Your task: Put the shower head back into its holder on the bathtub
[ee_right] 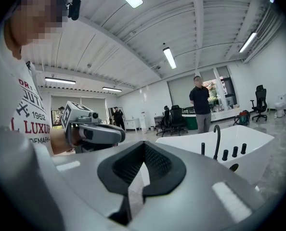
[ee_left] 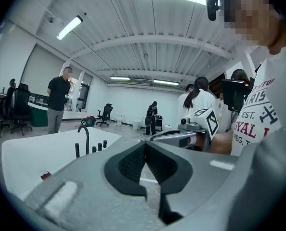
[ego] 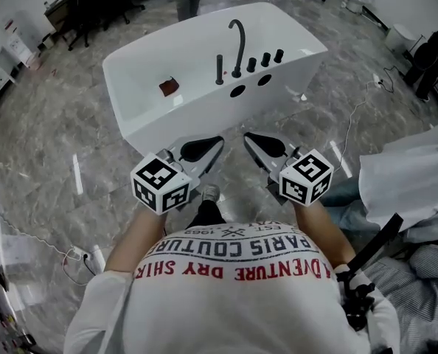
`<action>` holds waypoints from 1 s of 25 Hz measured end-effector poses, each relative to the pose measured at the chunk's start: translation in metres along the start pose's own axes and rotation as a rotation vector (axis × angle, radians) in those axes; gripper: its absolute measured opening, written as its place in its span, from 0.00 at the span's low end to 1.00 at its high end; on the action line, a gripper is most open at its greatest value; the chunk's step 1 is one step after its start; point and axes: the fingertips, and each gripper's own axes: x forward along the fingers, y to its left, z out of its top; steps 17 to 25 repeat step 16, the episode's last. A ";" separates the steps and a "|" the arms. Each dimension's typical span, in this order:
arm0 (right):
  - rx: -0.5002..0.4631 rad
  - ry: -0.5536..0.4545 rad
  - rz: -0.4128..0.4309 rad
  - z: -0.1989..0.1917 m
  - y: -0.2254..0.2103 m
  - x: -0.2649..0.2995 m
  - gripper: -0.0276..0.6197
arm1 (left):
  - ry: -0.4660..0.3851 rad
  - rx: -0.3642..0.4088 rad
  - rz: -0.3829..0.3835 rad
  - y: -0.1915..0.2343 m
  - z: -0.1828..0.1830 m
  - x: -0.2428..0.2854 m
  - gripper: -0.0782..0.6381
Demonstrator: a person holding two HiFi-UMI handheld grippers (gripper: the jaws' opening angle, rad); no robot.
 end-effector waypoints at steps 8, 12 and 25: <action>-0.010 -0.005 -0.006 0.006 0.003 -0.005 0.05 | 0.000 0.008 -0.004 -0.004 0.002 -0.002 0.11; -0.007 -0.007 -0.007 0.004 0.003 -0.007 0.05 | 0.003 0.009 -0.007 -0.005 0.000 0.000 0.11; -0.005 -0.009 -0.011 0.006 0.002 -0.011 0.05 | 0.003 0.005 -0.009 -0.006 0.002 0.002 0.11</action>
